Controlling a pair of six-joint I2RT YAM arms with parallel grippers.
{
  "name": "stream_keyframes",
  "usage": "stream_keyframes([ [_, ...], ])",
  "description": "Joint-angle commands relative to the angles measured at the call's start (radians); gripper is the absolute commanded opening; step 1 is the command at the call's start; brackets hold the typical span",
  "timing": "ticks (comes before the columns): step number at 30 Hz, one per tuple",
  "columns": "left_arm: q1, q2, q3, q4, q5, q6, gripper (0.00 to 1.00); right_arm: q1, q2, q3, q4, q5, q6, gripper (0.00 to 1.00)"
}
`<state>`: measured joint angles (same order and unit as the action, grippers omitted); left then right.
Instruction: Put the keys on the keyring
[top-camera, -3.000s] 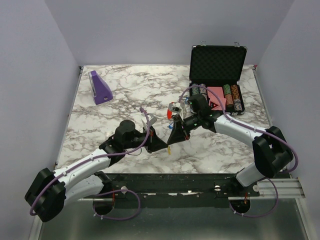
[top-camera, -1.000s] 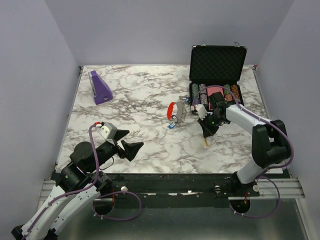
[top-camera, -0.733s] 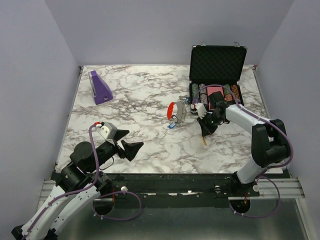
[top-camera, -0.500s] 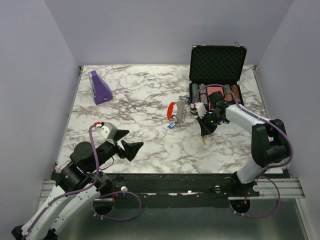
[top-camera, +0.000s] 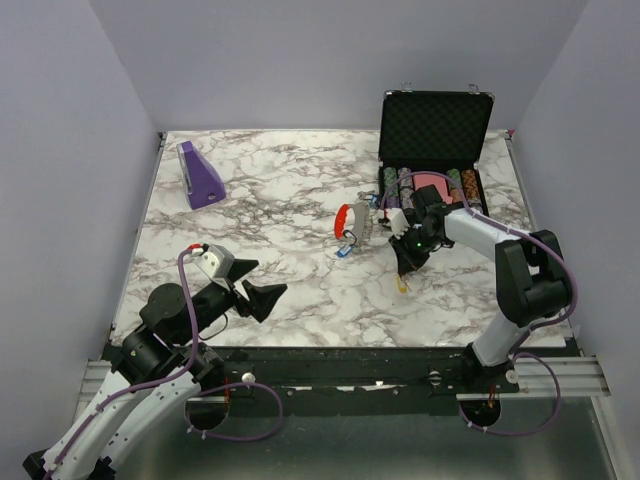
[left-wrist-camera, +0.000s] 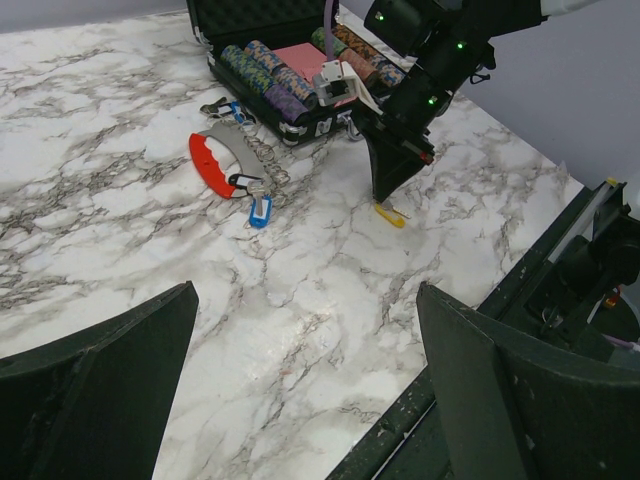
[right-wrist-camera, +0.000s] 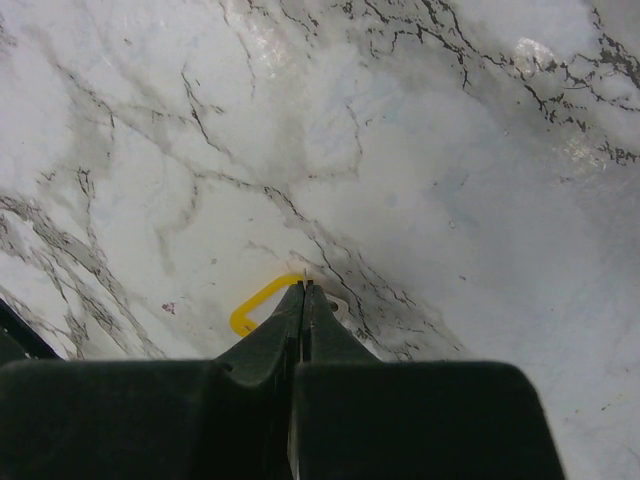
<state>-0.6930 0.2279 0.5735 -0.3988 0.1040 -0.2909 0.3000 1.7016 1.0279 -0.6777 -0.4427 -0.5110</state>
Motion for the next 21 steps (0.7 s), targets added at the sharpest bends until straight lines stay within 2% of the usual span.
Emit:
stream_keyframes([
  [1, 0.007, -0.006, 0.002, -0.009, -0.020, 0.012, 0.99, 0.008, 0.013, 0.006, 0.018, -0.028, 0.016, 0.07],
  [18, 0.007, -0.010, 0.002, -0.008, -0.021, 0.012, 0.99, 0.008, 0.006, 0.014, 0.006, -0.034, 0.012, 0.18],
  [21, 0.007, -0.010, 0.002, -0.008, -0.023, 0.012, 0.99, 0.008, -0.011, 0.024, -0.005, -0.037, 0.009, 0.24],
])
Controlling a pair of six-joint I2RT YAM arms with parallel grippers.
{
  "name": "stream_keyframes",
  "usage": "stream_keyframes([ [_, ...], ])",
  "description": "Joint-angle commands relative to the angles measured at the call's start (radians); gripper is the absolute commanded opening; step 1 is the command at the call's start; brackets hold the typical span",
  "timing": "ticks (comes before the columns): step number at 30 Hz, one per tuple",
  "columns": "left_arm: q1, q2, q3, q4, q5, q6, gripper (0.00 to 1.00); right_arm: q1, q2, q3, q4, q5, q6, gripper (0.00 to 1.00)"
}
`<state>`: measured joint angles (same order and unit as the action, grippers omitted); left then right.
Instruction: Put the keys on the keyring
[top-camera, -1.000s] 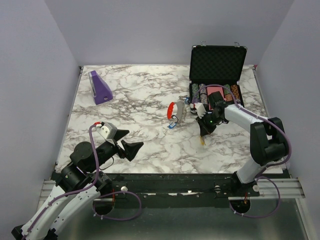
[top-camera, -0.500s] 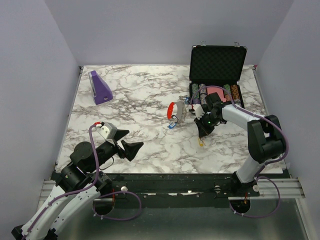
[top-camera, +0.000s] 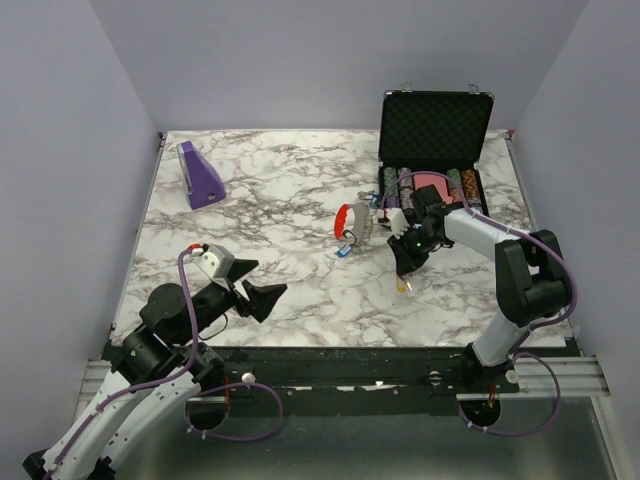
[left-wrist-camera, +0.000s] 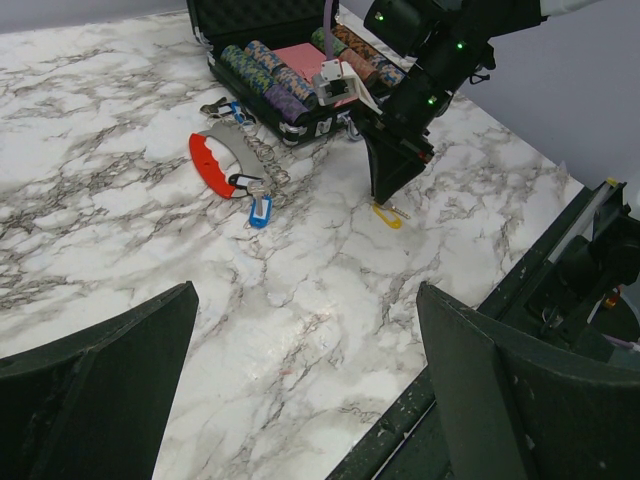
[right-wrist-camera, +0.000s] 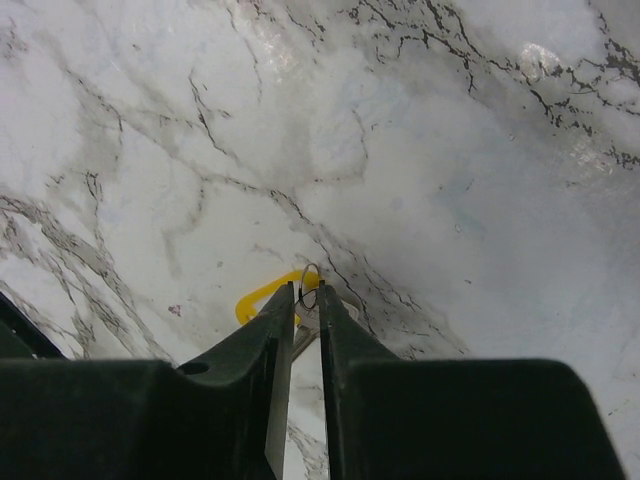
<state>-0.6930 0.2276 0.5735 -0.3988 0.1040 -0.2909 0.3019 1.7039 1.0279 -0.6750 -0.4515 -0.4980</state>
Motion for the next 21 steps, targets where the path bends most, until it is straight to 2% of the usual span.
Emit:
stream_keyframes([
  [1, 0.007, -0.011, 0.003, -0.009, -0.023, 0.012, 0.99, 0.006, -0.021, 0.027, -0.009, -0.030, -0.002, 0.27],
  [5, 0.007, -0.010, 0.003, -0.008, -0.024, 0.012, 0.99, 0.006, -0.047, 0.047, -0.024, -0.030, -0.004, 0.33],
  [13, 0.006, -0.013, 0.002, -0.008, -0.026, 0.013, 0.99, 0.006, -0.050, 0.107, -0.057, -0.045, -0.013, 0.34],
  [21, 0.006, -0.013, 0.003, -0.005, -0.023, 0.009, 0.99, 0.006, -0.041, 0.238, -0.071, -0.258, -0.037, 0.34],
])
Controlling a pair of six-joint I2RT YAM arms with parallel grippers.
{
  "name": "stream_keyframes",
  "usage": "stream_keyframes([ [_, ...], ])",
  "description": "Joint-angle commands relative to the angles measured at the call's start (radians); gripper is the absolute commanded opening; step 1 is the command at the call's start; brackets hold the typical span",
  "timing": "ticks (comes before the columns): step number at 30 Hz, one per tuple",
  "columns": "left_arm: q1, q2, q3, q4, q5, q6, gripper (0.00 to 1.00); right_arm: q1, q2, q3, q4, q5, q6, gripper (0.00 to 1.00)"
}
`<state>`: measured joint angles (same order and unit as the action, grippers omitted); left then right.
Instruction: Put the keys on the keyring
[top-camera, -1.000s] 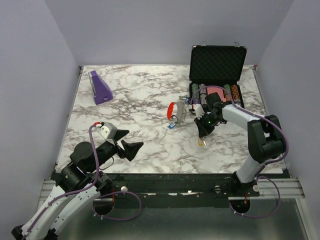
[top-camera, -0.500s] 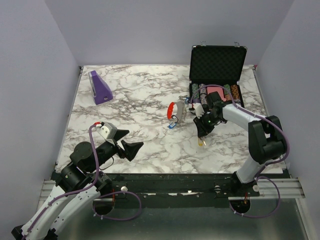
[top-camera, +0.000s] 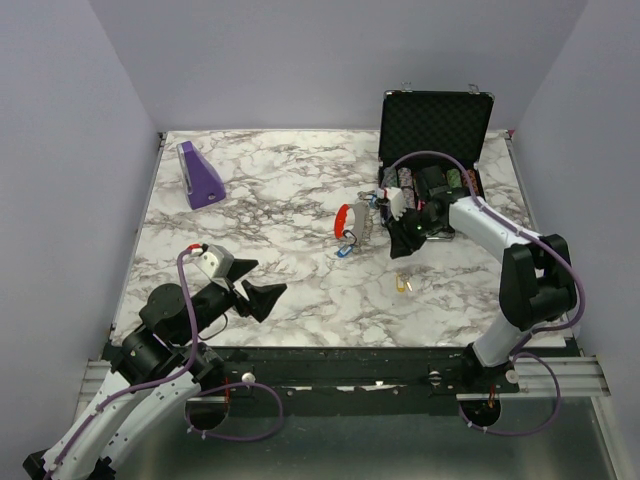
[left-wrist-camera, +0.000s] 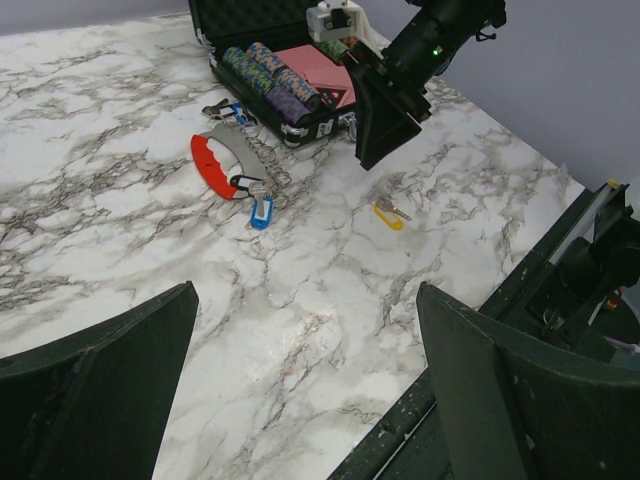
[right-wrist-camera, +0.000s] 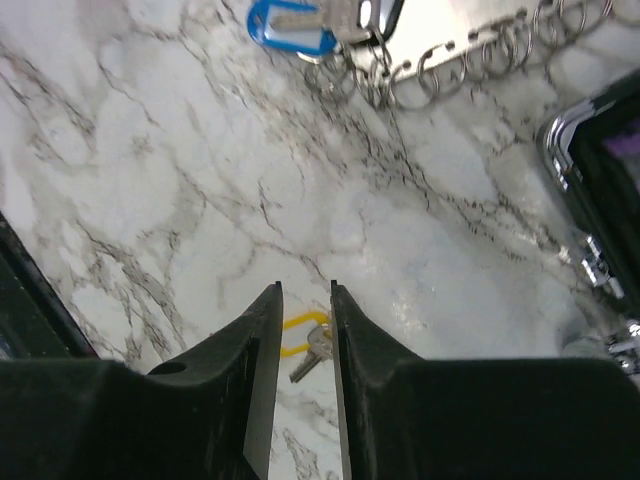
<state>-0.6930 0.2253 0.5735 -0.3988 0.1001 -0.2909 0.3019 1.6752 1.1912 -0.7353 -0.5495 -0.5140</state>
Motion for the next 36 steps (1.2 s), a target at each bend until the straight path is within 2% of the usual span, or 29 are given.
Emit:
stream_keyframes([
  [1, 0.007, -0.004, 0.003, -0.008, -0.020, 0.003, 0.99, 0.006, -0.012, 0.087, 0.013, -0.185, -0.017, 0.35],
  [4, 0.006, 0.052, 0.031, -0.050, -0.040, 0.010, 0.99, 0.006, -0.019, 0.103, 0.108, -0.236, 0.035, 0.42],
  [7, 0.015, 0.120, 0.058, -0.080, -0.059, 0.047, 0.99, 0.006, -0.016, 0.096, 0.220, -0.262, 0.103, 0.57],
  [10, 0.024, 0.151, 0.069, -0.074, -0.063, 0.082, 0.99, 0.006, 0.014, 0.094, 0.286, -0.297, 0.169, 0.62],
  [14, 0.027, 0.160, 0.062, -0.061, -0.092, 0.104, 0.99, 0.006, 0.102, 0.136, 0.306, -0.322, 0.287, 0.62],
  [19, 0.033, 0.152, 0.054, -0.058, -0.141, 0.105, 0.99, 0.022, 0.204, 0.186, 0.327, -0.242, 0.387, 0.64],
  [22, 0.042, 0.160, 0.054, -0.060, -0.149, 0.108, 0.99, 0.022, 0.244, 0.225, 0.297, -0.211, 0.394, 0.65],
  [36, 0.119, 0.178, 0.052, -0.040, -0.059, 0.099, 0.99, 0.023, 0.259, 0.182, 0.317, -0.247, 0.387, 0.65],
])
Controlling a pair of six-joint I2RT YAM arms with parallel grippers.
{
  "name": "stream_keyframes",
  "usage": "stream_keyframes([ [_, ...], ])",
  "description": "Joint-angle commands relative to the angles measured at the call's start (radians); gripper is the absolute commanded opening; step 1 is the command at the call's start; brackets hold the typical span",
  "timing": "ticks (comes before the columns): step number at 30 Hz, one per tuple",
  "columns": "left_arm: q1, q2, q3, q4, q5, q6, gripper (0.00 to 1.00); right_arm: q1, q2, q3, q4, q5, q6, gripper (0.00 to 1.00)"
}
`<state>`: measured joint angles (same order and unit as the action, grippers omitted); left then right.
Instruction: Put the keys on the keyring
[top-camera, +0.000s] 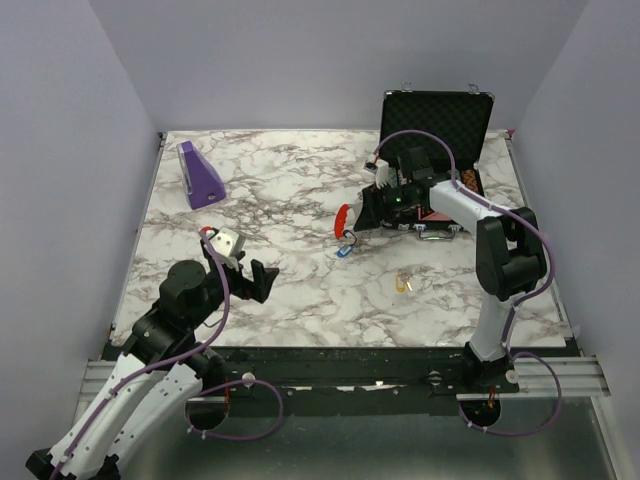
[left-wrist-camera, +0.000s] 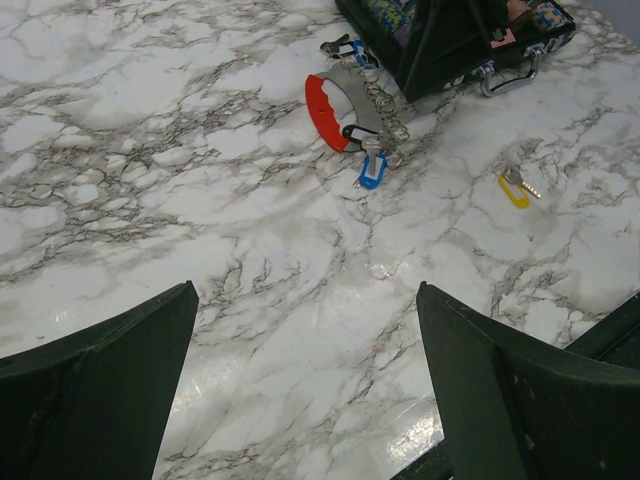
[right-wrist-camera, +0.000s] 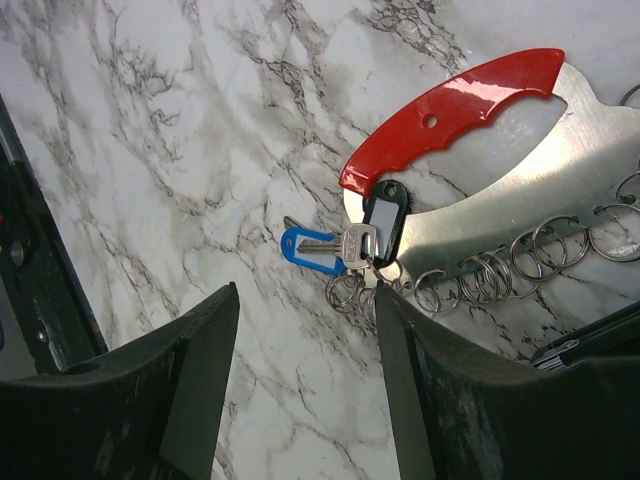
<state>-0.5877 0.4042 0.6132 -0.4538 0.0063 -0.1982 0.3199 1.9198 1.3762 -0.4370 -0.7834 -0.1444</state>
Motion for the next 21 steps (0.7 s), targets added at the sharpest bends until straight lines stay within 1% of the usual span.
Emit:
stream_keyframes([
  [1, 0.015, -0.002, 0.011, 0.018, 0.038, 0.006, 0.99, 0.005, 0.015, -0.005, 0.021, -0.013, 0.019, 0.65],
  [7, 0.022, 0.002, 0.013, 0.021, 0.050, 0.005, 0.99, 0.007, 0.030, -0.003, 0.038, -0.020, 0.049, 0.65],
  [9, 0.028, 0.004, 0.011, 0.023, 0.055, 0.005, 0.99, 0.018, 0.053, 0.017, 0.038, 0.002, 0.074, 0.65],
  [12, 0.029, 0.008, 0.011, 0.024, 0.058, 0.005, 0.99, 0.056, 0.094, 0.070, 0.032, 0.081, 0.141, 0.65],
  [18, 0.032, 0.004, 0.011, 0.023, 0.049, 0.005, 0.99, 0.142, 0.195, 0.196, 0.029, 0.340, 0.322, 0.66],
  [21, 0.032, 0.004, 0.011, 0.021, 0.046, 0.005, 0.99, 0.175, 0.229, 0.239, 0.009, 0.450, 0.318, 0.66],
])
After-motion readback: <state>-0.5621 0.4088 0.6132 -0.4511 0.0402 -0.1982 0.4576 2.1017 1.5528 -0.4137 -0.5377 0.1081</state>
